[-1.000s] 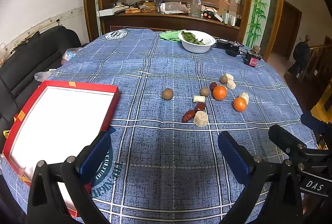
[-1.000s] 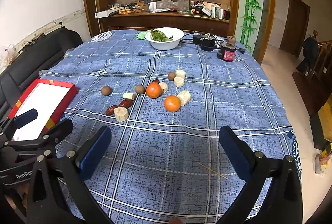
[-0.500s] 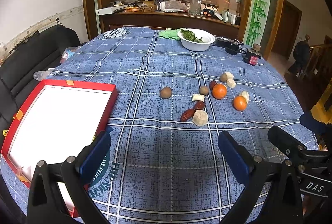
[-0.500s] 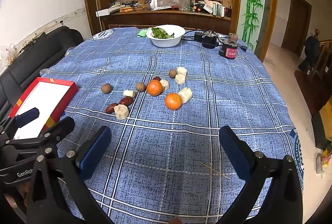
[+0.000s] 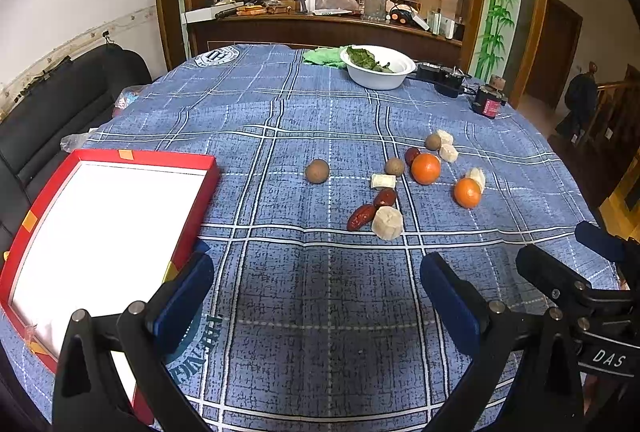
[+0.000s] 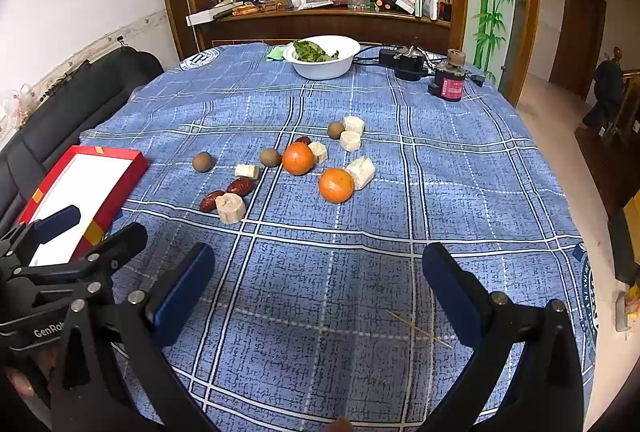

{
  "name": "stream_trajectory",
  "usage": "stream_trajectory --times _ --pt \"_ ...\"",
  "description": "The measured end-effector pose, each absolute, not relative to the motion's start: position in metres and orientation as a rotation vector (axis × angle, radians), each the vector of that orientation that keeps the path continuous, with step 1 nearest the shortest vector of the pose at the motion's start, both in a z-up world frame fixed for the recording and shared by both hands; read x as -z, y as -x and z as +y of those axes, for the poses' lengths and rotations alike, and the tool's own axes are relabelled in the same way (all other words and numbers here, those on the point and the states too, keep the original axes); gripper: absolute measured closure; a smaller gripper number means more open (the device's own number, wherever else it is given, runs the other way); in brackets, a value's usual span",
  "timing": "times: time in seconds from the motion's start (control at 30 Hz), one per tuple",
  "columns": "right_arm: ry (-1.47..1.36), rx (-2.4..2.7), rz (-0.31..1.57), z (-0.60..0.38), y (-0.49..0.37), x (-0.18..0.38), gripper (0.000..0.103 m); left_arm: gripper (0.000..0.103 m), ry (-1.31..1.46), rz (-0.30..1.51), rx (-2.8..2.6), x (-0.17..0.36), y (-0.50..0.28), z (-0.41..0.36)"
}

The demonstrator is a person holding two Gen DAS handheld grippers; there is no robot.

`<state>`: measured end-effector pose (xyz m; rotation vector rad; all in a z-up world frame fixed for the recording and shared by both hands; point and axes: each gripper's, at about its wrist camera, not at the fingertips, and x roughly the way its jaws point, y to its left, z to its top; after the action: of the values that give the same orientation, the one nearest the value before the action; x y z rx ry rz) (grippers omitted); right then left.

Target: Organize fruits

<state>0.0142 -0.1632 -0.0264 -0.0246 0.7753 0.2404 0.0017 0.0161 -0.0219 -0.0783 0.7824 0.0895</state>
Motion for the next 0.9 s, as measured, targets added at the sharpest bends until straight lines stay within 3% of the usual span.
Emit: stream_trajectory --times 0.9 --pt "0.033 -0.256 0.789 -0.1628 -0.0219 0.0341 0.000 0.001 0.101 0.798 -0.089 0.0260 -0.0075 0.0215"
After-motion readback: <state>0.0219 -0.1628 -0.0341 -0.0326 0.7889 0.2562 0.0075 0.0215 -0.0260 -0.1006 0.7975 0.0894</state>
